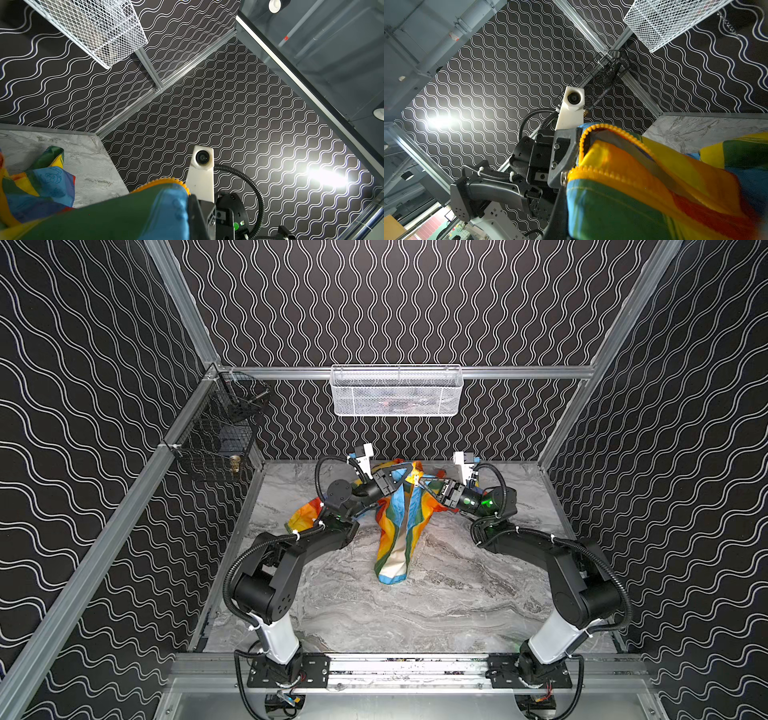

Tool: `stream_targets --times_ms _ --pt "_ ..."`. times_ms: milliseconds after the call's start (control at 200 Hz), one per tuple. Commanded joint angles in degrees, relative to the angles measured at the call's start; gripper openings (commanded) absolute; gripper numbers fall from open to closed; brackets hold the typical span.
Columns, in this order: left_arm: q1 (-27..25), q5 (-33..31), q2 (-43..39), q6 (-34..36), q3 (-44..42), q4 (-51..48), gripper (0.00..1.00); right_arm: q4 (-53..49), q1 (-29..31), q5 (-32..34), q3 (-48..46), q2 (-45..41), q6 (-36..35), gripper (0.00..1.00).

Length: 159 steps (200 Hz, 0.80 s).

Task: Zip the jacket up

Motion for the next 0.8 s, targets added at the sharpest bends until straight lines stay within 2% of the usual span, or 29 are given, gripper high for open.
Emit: stream_targets --times_ms 0,791 --pt "0.0 0.0 -0.1 -0.7 0.3 3.9 0.00 3.7 0.0 0.4 0.5 -0.1 0.5 0.00" --pt "-0.7 -1.2 -0.5 -0.4 0.6 3.8 0.00 2.1 0.1 1.3 0.3 -0.5 -0.7 0.00"
